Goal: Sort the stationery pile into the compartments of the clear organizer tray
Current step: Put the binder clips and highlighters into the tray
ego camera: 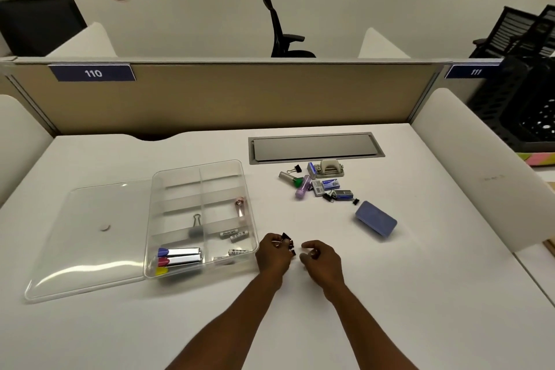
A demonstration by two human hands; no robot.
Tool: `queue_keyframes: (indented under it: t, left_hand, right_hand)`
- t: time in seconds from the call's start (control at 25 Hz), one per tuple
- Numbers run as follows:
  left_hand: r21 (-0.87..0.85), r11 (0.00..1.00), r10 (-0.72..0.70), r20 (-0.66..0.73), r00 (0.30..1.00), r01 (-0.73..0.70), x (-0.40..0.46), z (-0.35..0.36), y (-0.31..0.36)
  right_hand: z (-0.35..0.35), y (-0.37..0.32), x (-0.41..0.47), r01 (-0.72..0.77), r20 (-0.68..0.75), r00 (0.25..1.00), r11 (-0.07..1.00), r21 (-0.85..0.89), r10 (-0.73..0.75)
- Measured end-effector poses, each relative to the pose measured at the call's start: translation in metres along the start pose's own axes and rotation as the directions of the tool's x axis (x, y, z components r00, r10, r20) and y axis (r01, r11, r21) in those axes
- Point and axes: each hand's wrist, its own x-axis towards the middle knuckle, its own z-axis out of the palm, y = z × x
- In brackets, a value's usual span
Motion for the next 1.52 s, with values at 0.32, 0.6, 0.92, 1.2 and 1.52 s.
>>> queue_keyframes:
  t: [0.32,0.6,0.92,1.2,1.52]
  left_hand:
    - [0.293,0.918,0.277,0.006,0.961,-0.267,-0.022,-0.002,-0.016]
    - [0.291,0.867,0.411,0.044,0.911,-0.405,-0.030,-0.006,-0.017]
    - [0.057,0.864,0.503,-0.021,0.864,-0.501,-0.032,-0.022,0.025]
    - [-0.046,0.926,0.357,-0.224,0.907,-0.376,-0.018,-0.076,0.059]
    - [-0.153,0.957,0.185,-0.337,0.923,-0.248,0.015,-0.158,0.071]
  right_hand:
    - [0.012,0.010,0.005,0.337,0.102,0.941,0.861,-0.380,-0.323]
    - [0.009,0.005,-0.005,0.267,0.015,0.963,0.948,-0.173,-0.268]
    - [-0.006,-0.047,-0.019,-0.235,0.303,0.952,0.728,0.644,0.040]
    - [0.054,-0.107,-0.018,-0.477,0.512,0.857,0.476,0.738,0.065]
    - [0.143,-0.179,-0.025,-0.550,0.612,0.789,0.499,0.670,0.048]
